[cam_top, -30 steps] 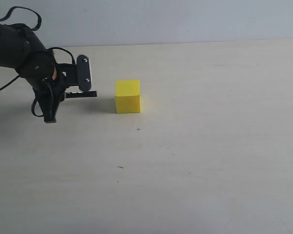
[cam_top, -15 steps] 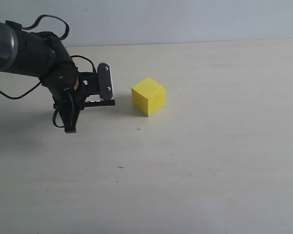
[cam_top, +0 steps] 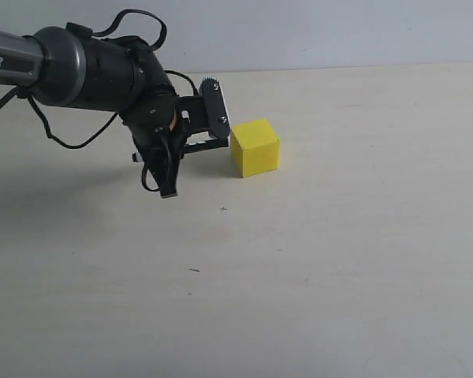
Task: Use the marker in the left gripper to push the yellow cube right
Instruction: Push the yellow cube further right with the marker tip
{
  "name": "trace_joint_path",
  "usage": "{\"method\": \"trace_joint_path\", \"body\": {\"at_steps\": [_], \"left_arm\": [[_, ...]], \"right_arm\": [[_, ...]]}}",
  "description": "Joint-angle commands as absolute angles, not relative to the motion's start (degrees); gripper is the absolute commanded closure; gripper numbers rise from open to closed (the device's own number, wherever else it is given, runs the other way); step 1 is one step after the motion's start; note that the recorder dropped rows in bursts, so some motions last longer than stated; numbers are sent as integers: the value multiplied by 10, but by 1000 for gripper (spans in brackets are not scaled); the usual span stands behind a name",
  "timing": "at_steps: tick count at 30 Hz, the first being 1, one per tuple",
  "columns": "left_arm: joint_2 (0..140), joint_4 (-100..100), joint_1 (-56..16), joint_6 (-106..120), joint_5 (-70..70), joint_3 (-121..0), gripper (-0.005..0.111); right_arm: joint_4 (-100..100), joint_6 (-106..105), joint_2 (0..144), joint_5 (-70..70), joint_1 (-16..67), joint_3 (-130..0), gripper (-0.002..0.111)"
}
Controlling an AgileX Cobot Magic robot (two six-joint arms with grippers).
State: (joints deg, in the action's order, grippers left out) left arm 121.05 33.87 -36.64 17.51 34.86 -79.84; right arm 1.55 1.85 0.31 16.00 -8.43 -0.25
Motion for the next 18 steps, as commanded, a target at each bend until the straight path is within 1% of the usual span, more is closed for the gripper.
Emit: {"method": "trace_joint_path", "body": {"at_steps": [1,4,11,18], "left_arm": [[1213,345,-354,167,402,-802,107],[1213,358,-352,163,409,-802,107],[1233,356,-354,130,365,-807,107],[1273,339,-381,130,366,-870,107]], "right_arm": [[16,16,0,153,-87,0,108],[16,16,0,153,-87,0,108],[16,17,0,153,-87,0,108],[16,16,0,153,-87,0,108]]}}
